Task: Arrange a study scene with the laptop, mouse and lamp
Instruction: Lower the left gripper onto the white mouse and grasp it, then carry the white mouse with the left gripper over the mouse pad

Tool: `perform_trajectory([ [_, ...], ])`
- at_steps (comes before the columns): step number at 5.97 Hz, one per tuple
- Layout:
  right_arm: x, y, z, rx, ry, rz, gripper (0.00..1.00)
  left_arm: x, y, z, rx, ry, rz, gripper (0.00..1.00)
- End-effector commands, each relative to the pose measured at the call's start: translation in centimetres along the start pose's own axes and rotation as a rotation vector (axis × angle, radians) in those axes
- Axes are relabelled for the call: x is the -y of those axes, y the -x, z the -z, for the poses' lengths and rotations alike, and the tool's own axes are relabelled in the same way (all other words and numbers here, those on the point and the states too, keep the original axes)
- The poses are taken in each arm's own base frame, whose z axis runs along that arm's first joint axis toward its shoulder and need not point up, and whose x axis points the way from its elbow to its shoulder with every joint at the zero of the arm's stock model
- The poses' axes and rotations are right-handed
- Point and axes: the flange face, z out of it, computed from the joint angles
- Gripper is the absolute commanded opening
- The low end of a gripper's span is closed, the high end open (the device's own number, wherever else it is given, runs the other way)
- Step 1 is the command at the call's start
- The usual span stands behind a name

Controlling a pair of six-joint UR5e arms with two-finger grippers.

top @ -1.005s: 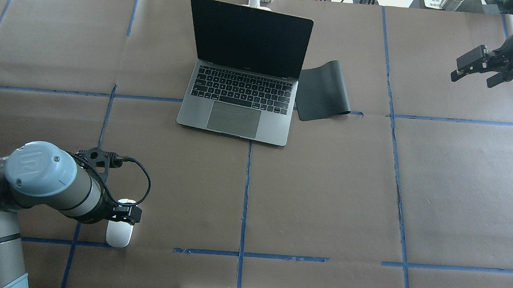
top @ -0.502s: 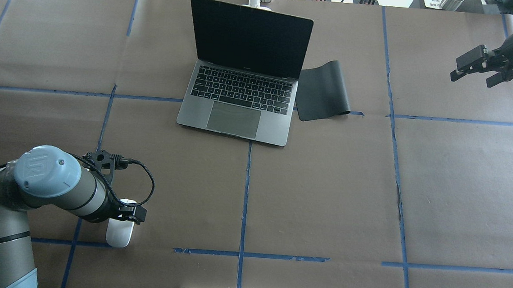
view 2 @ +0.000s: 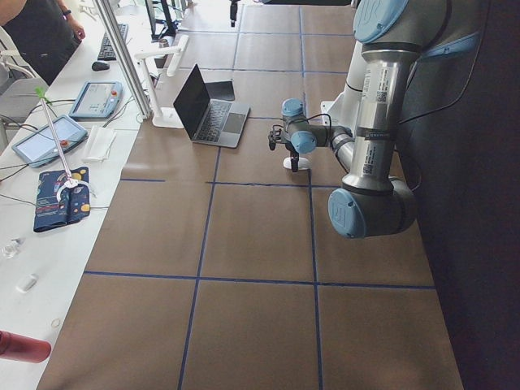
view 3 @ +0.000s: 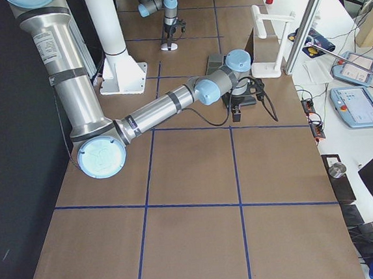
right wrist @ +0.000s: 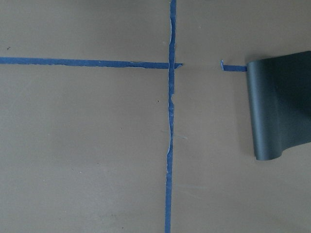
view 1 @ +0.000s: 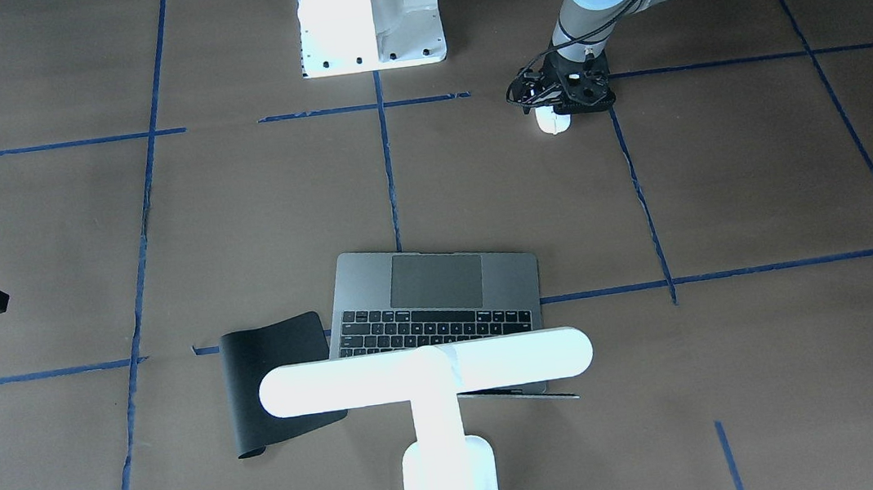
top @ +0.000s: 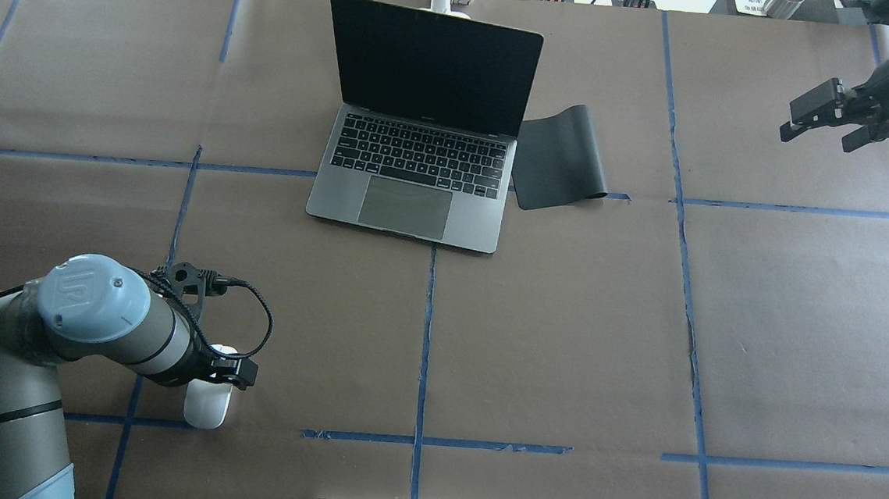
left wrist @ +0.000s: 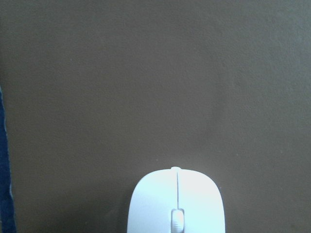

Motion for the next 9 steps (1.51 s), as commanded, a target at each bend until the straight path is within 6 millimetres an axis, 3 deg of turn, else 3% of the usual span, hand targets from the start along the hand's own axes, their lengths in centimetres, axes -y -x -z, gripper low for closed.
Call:
perform_trajectory([
  [1, 0.1, 0.1, -0.1, 0.0, 0.004, -0.001, 1.0, 0.1, -0.5, 0.3, -0.007, 0.003, 0.003, 0.12],
  [2, 0.1, 0.1, -0.1, 0.0, 0.004, -0.003, 1.0, 0.1, -0.5, 0.5, -0.006, -0.001, 0.004, 0.0],
  [3, 0.1, 0.3, 0.1, 0.002, 0.002, 0.001, 1.0, 0.4, -1.2, 3.0, -0.047, -0.029, 0.0, 0.0],
  [4, 0.1, 0.4, 0.1, 0.002, 0.001, 0.001, 1.0, 2.3, -2.6, 5.4, -0.077, -0.068, 0.013, 0.0],
  [5, 0.1, 0.3, 0.1, 0.002, 0.001, 0.001, 1.0, 5.2, -7.6, 8.5, -0.092, -0.106, 0.019, 0.0],
  [6, -0.1, 0.1, -0.1, 0.001, 0.005, -0.003, 1.0, 8.2, -14.2, 8.8, -0.099, -0.12, -0.018, 0.0],
  [7, -0.1, -0.1, -0.1, -0.001, 0.005, -0.006, 1.0, 10.5, -16.8, 8.6, -0.096, -0.132, -0.064, 0.0],
  [8, -0.2, -0.5, -0.2, -0.004, 0.007, -0.011, 1.0, 13.4, -20.8, 9.1, -0.097, -0.149, -0.092, 0.0],
  [9, -0.3, -0.8, -0.5, -0.008, 0.013, -0.017, 1.0, 16.6, -27.1, 9.4, -0.088, -0.15, -0.08, 0.0],
])
